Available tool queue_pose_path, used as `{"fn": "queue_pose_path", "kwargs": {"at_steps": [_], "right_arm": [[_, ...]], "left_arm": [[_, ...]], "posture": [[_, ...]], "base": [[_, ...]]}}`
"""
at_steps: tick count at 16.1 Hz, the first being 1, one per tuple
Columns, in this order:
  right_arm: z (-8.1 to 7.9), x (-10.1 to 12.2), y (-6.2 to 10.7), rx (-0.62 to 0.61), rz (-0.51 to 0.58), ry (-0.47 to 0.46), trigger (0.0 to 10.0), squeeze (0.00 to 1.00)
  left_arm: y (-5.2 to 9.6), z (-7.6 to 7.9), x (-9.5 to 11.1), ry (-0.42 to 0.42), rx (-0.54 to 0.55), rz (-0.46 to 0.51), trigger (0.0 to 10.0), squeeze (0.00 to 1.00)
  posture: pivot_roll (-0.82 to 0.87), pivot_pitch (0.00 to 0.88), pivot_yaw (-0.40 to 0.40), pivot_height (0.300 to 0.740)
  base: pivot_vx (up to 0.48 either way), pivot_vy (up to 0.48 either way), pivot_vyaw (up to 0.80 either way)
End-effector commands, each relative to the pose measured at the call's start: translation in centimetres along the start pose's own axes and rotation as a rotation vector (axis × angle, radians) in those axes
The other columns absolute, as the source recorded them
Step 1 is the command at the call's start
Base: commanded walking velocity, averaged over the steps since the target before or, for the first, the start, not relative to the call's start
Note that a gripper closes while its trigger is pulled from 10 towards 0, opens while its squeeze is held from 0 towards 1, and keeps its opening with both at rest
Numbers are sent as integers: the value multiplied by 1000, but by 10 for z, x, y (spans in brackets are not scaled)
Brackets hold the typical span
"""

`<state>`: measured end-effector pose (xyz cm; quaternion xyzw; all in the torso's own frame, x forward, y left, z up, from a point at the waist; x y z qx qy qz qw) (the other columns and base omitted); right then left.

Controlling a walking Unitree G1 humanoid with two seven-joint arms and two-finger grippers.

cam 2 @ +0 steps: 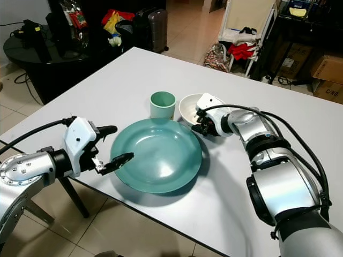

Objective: Setting the table

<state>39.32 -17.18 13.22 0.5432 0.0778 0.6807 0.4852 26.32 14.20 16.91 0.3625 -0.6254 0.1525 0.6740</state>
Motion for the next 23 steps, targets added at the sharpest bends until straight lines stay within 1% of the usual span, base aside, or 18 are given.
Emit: {"fn": "queue_pose_path", "kwargs": {"at_steps": [1,5,6,8,10,11,13,14,15,16,17,18,20,21,22,23], "right_arm": [[6,5,3,-12,14,3,0,0],[5,-6,11,18,17,4,0,0],[7,-10,18,30,28,12,0,0],[12,-14,28,35,36,21,0,0],[17,-15,37,33,49,37,0,0],[22,-9,46,55,83,78,0,0],[23,-1,52,88,121,123,0,0],[22,8,58,127,159,172,0,0],[20,14,63,159,178,218,0,0],[18,17,66,174,186,245,0,0],[13,27,77,213,208,303,0,0],[9,34,86,235,221,341,0,0],[6,40,93,239,231,369,0,0],[1,50,104,250,241,418,0,0],[-4,58,109,263,265,436,0,0],[-6,60,110,270,276,439,0,0]], "left_arm": [[2,1,1,-7,-6,-5,10000,0],[3,-1,1,-8,18,4,10000,0],[3,-3,3,-12,36,18,10000,0],[3,-3,2,-9,34,16,10000,0],[1,-2,2,-8,28,17,10000,0],[-1,-2,3,-10,28,21,10000,0],[-1,-3,3,-11,31,24,10000,0],[0,-3,4,-12,35,25,10000,0],[1,-4,3,-12,38,25,10000,0],[2,-4,3,-12,38,24,10000,0],[4,-3,2,-11,33,21,10000,0],[5,-1,2,-9,21,17,10000,0],[5,0,1,-5,6,12,10000,0],[6,2,1,-1,-11,4,10000,0],[6,2,1,-1,-13,2,10000,0],[6,2,0,-1,-11,3,10000,0]], "posture": [[115,0,-50,740],[116,0,-63,740],[115,0,-67,740],[108,0,-64,740],[98,0,-58,740],[97,0,-57,740],[98,0,-58,740],[99,0,-62,740],[100,0,-64,740],[101,0,-64,740],[102,0,-67,740],[103,0,-67,740],[103,0,-68,740],[102,0,-65,740],[102,0,-64,740],[101,0,-65,740]], "base": [[0,0,0],[0,0,0],[0,0,0],[0,0,0],[0,0,0],[0,0,0],[0,0,0],[0,0,0],[0,0,0],[0,0,0],[0,0,0],[0,0,0],[0,0,0],[0,0,0],[0,0,0],[0,0,0]]}}
Point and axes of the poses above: a point about 5 cm out from each wrist's last joint towards the gripper, its own y axis pointing back from the gripper into the wrist, its own x axis along the axis of the wrist's last joint, z = x × y, the point moved 2 cm from there along -y, pointing out of the wrist towards the gripper, and after that the axes turned 12 degrees about y, right-handed, at the moved point
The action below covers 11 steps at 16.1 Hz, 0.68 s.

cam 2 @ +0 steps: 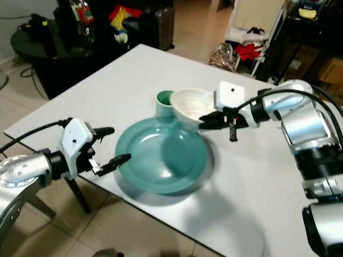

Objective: Setting the table

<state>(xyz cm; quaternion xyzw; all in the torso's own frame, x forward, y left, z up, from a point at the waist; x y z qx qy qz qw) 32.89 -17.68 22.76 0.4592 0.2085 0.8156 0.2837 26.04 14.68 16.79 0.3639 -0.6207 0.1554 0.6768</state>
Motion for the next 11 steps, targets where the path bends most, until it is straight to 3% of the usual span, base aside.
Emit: {"fn": "queue_pose_path", "kwargs": {"at_steps": [1,4,11], "right_arm": [[2,9,9,-20,26,23,0,0],[-24,28,-19,44,109,19,0,0],[-36,33,-58,27,107,21,0,0]], "left_arm": [[1,3,3,-12,-15,5,10000,0],[-3,2,1,15,-9,-7,10000,0],[-3,4,-2,21,-20,-35,10000,0]], "posture": [[101,0,-65,740],[99,0,-63,740],[108,0,-61,740]], "base": [[0,0,0],[0,0,0],[0,0,0]]}}
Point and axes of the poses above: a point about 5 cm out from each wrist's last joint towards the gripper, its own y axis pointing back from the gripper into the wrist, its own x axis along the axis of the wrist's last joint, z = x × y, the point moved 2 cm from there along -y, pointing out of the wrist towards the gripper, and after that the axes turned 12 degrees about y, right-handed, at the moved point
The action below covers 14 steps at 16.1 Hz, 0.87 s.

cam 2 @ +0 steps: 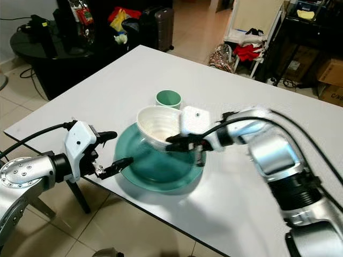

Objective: Setting the table

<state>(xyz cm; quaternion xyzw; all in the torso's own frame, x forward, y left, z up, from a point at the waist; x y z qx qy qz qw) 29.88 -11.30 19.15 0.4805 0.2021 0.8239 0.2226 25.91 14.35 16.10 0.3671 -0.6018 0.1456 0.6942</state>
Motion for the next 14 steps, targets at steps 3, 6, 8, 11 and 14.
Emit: {"fn": "queue_pose_path", "kwargs": {"at_steps": [3,6,8,11,14], "right_arm": [[-8,-3,-10,20,-67,73,0,0],[-20,-10,-20,36,-100,82,0,0],[-26,-14,-23,44,-133,102,0,0],[-29,-18,-26,29,-169,137,10000,0],[-20,-7,-21,9,-129,120,10000,1000]], "left_arm": [[1,1,3,-17,-5,-7,10000,0],[4,-1,2,-25,-2,-23,10000,0],[5,-2,2,-25,1,-27,10000,0],[4,-2,3,-30,-4,-27,10000,0],[2,-4,4,-34,-5,-25,10000,0]], "posture": [[114,0,-64,740],[117,0,-60,740],[116,0,-57,740],[110,0,-49,740],[104,0,-44,740]], "base": [[0,0,0],[0,0,0],[0,0,0],[0,0,0],[0,0,0]]}}
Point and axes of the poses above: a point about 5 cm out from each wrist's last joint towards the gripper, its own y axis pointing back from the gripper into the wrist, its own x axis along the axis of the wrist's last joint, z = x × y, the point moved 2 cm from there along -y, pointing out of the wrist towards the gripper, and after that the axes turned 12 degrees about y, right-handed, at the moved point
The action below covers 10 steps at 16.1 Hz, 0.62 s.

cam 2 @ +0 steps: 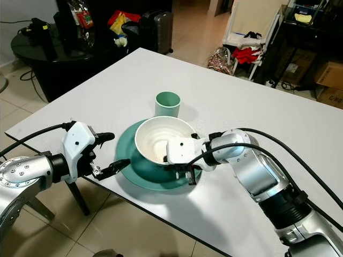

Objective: Setting the table

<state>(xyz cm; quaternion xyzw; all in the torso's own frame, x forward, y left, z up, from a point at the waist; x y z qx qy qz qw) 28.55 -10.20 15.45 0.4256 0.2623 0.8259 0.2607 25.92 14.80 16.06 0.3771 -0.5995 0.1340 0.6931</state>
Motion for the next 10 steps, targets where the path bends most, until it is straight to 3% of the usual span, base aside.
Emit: {"fn": "queue_pose_path", "kwargs": {"at_steps": [1,3,6,8,10], "right_arm": [[11,9,11,-33,20,24,10000,1000],[18,19,22,-47,75,16,10000,1000],[36,34,67,-142,127,12,10000,1000],[42,36,89,-370,204,-116,10000,1000],[34,27,92,-527,223,-243,10000,1000]], "left_arm": [[-1,-2,6,-25,-5,5,10000,0],[-1,-4,6,-26,-2,5,10000,0],[-1,-8,11,-8,6,35,10000,0],[-4,-9,16,10,36,63,10000,0],[-4,-12,17,34,78,85,10000,0]], "posture": [[102,0,-41,740],[98,0,-38,740],[80,0,-19,740],[81,0,-27,740],[78,0,-23,740]], "base": [[0,0,0],[0,0,0],[0,0,0],[0,0,0],[0,0,0]]}}
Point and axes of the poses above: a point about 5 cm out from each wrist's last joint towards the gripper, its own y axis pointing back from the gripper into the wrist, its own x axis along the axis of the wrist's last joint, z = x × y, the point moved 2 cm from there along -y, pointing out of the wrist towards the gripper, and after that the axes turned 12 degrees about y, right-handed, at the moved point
